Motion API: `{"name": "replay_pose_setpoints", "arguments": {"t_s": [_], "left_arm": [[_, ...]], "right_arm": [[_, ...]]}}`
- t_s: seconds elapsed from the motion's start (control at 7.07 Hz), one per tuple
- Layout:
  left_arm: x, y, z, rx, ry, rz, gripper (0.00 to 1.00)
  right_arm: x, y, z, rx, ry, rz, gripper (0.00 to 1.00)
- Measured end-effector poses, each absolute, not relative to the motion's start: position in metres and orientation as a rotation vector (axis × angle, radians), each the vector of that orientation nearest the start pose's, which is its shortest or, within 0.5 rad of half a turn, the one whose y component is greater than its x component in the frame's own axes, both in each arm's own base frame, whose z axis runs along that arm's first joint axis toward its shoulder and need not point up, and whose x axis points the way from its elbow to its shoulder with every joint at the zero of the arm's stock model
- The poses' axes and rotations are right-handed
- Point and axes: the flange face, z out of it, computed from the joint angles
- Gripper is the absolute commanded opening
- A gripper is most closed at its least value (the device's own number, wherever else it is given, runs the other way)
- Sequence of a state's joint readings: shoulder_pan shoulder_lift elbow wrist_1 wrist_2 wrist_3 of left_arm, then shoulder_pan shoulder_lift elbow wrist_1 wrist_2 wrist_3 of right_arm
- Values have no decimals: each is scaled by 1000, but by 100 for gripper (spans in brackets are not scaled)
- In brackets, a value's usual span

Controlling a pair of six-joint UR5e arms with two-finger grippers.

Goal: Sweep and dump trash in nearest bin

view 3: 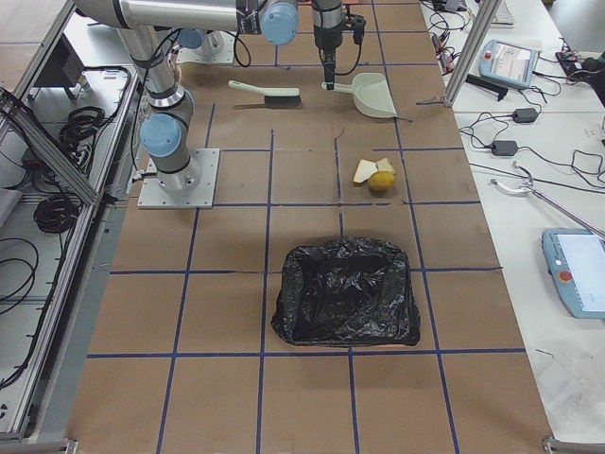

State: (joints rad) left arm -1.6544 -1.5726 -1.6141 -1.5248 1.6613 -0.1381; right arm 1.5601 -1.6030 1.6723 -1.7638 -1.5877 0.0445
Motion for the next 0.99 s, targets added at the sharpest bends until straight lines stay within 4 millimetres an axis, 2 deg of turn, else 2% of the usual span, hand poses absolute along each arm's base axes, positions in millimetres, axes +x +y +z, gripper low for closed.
{"name": "replay_pose_setpoints", "arguments": {"t_s": [0.99], "left_arm": [[-165,-480,467,-87,3050,-5,100]], "right_arm": [[119,-492,473,111,3134,-186,100]]}}
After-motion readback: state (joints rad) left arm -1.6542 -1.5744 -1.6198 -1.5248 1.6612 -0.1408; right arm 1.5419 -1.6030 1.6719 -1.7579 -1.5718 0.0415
